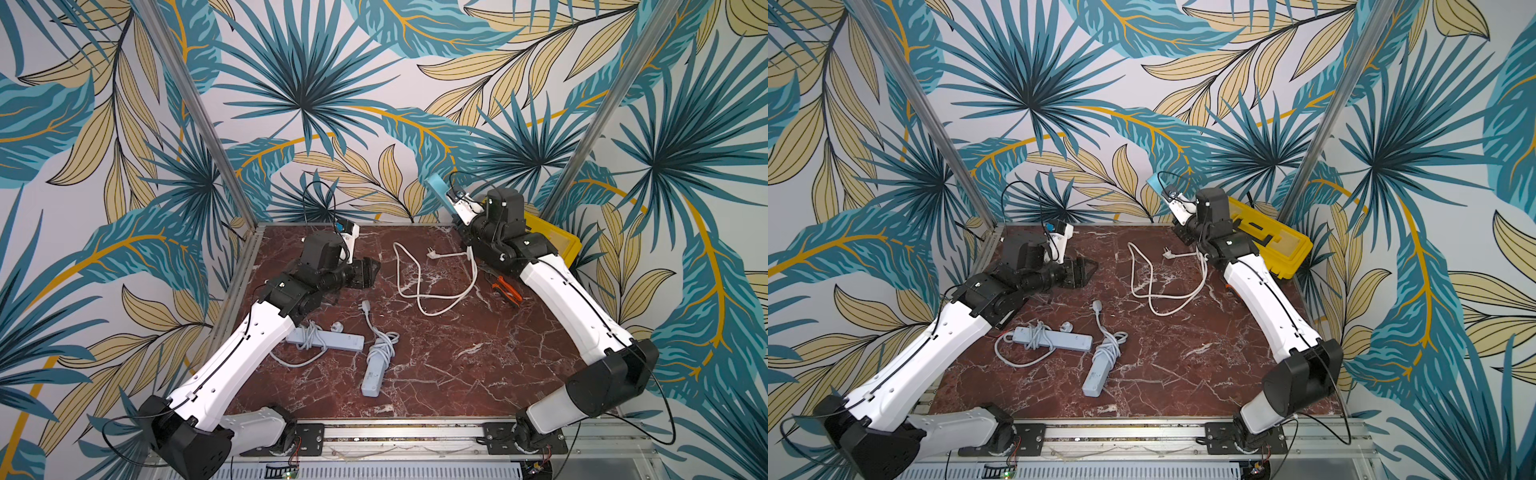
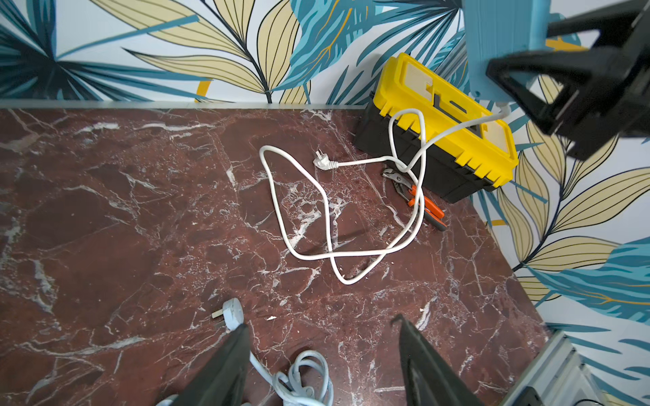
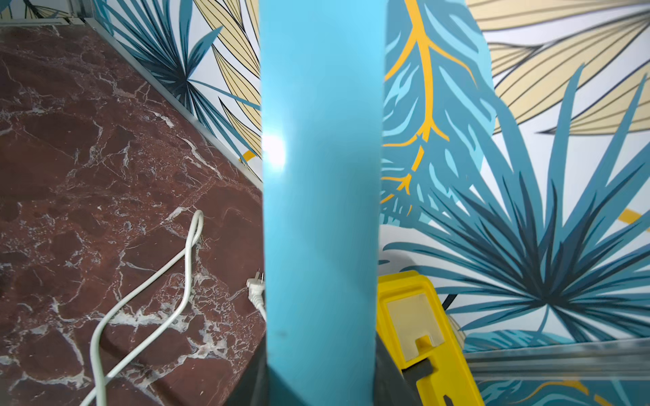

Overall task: Wrap the cord around the power strip
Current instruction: Pick up the power strip from the center of the board.

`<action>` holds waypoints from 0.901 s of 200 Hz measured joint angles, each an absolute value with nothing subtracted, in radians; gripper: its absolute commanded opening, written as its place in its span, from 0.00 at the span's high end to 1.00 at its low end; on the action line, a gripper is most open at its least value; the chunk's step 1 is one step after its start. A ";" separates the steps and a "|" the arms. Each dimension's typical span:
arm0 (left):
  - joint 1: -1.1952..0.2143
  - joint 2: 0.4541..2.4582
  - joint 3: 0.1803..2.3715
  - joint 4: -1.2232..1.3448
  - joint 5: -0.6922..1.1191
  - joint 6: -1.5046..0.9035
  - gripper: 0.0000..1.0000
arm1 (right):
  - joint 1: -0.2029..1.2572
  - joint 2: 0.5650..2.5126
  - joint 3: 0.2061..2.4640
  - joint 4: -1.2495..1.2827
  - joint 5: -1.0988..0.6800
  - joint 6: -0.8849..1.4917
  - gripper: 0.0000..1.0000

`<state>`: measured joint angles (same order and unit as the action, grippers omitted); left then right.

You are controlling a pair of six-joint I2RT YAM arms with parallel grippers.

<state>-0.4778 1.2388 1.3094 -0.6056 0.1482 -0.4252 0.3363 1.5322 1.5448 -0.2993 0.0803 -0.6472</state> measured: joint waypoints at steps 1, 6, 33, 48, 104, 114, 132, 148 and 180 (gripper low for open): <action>-0.476 1.239 1.310 -0.606 0.152 -0.427 0.33 | 0.337 1.530 1.539 -0.295 0.081 -0.651 1.00; -0.461 1.240 1.313 -0.607 0.168 -0.437 0.33 | 0.345 1.514 1.494 -0.257 0.085 -0.680 1.00; -0.398 1.253 1.329 -0.614 0.260 -0.487 0.35 | 0.392 1.438 1.282 -0.121 0.114 -0.800 1.00; -0.385 1.263 1.332 -0.614 0.305 -0.511 0.35 | 0.442 1.380 1.153 -0.027 0.133 -0.863 1.00; -0.383 1.290 1.332 -0.619 0.492 -0.592 0.28 | 0.608 1.194 0.816 0.244 0.165 -1.040 1.00; -0.379 1.291 1.332 -0.618 0.530 -0.604 0.27 | 0.628 1.172 0.772 0.285 0.171 -1.071 1.00; -0.356 1.294 1.330 -0.619 0.612 -0.623 0.27 | 0.664 1.147 0.692 0.366 0.191 -1.139 1.00; -0.329 1.311 1.330 -0.618 0.690 -0.638 0.27 | 0.700 1.142 0.622 0.434 0.219 -1.220 0.99; -0.317 1.378 1.326 -0.618 0.831 -0.657 0.27 | 0.758 1.143 0.551 0.498 0.263 -1.336 0.99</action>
<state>-0.3172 1.3777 1.3258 -0.6178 0.8307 -0.6575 0.7578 1.1427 0.5507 0.4976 0.2626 -1.3357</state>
